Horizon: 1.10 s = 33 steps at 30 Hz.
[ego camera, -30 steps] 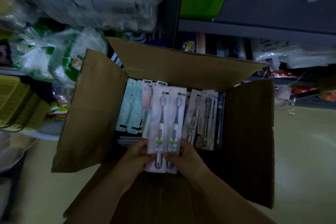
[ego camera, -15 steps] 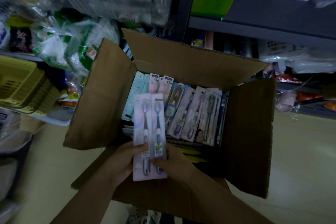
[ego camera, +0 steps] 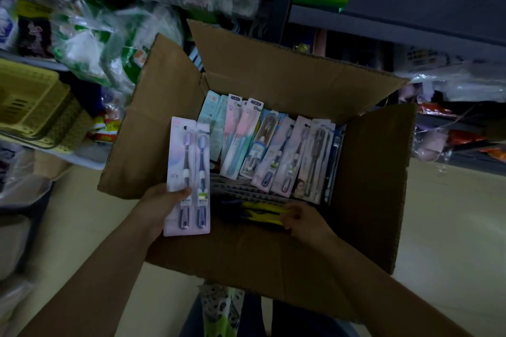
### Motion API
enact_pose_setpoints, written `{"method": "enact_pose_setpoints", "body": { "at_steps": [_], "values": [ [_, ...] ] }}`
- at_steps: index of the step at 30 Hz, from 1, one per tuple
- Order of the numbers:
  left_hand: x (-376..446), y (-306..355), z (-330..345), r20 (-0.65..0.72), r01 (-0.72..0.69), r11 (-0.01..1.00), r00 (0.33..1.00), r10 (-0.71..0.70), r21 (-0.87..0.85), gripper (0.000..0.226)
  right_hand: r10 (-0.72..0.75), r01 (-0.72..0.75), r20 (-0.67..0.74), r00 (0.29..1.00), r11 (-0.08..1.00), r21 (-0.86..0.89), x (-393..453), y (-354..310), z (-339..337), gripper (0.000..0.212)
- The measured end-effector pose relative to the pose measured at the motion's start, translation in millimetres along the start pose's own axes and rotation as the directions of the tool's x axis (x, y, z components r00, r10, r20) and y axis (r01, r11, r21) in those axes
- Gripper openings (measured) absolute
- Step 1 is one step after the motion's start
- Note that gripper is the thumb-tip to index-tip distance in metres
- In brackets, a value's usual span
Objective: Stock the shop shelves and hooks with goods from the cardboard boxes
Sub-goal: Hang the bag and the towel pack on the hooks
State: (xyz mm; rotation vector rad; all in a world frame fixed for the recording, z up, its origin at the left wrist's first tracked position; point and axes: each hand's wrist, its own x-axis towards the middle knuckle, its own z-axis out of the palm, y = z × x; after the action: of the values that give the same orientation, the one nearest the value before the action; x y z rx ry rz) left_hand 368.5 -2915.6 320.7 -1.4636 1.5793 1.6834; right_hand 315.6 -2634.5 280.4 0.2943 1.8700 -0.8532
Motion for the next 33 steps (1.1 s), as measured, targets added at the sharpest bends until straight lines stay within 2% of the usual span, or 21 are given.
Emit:
{"method": "enact_pose_setpoints", "body": {
  "at_steps": [5, 9, 11, 15, 18, 21, 25, 30, 33],
  "values": [
    [-1, 3, -8, -0.001, -0.019, 0.998, 1.000, 0.019, 0.058, 0.021, -0.049, 0.051, 0.011, 0.999, 0.990, -0.135, 6, 3, -7, 0.042],
    [2, 2, -9, -0.001, -0.003, 0.998, 1.000, 0.003, 0.063, 0.018, -0.087, 0.111, 0.091, 0.992, 0.945, -0.307, 11, 1, -7, 0.065],
    [5, 0, -10, -0.004, 0.007, 0.997, 1.000, -0.007, 0.071, 0.018, -0.121, 0.160, 0.129, 0.984, 0.918, -0.363, 15, -1, -3, 0.070],
    [9, -2, -14, 0.000, 0.014, 0.996, 1.000, -0.014, 0.086, 0.021, -0.208, 0.277, 0.207, 0.956, 0.869, -0.409, 27, -11, 12, 0.056],
    [12, -4, -15, -0.013, 0.017, 0.994, 1.000, -0.015, 0.106, 0.018, -0.286, 0.323, 0.153, 0.946, 0.794, -0.515, 48, -10, 27, 0.046],
    [15, -5, -18, -0.018, 0.027, 0.994, 1.000, -0.025, 0.105, 0.023, -0.293, 0.311, 0.131, 0.947, 0.737, -0.600, 65, -6, 34, 0.039],
    [14, -2, -19, 0.021, 0.032, 0.995, 0.999, -0.035, 0.095, 0.017, -0.328, 0.316, 0.083, 0.941, 0.767, -0.559, 51, -14, 12, 0.028],
    [11, 10, -8, 0.059, 0.017, 0.999, 0.998, -0.018, 0.033, 0.012, -0.390, 0.334, -0.076, 0.918, 0.861, -0.384, 18, -37, -41, 0.021],
    [12, 23, 4, 0.076, 0.003, 1.000, 0.997, -0.005, 0.028, 0.007, -0.347, 0.299, -0.188, 0.919, 0.923, -0.242, 2, -56, -71, 0.024]
  ]
}}
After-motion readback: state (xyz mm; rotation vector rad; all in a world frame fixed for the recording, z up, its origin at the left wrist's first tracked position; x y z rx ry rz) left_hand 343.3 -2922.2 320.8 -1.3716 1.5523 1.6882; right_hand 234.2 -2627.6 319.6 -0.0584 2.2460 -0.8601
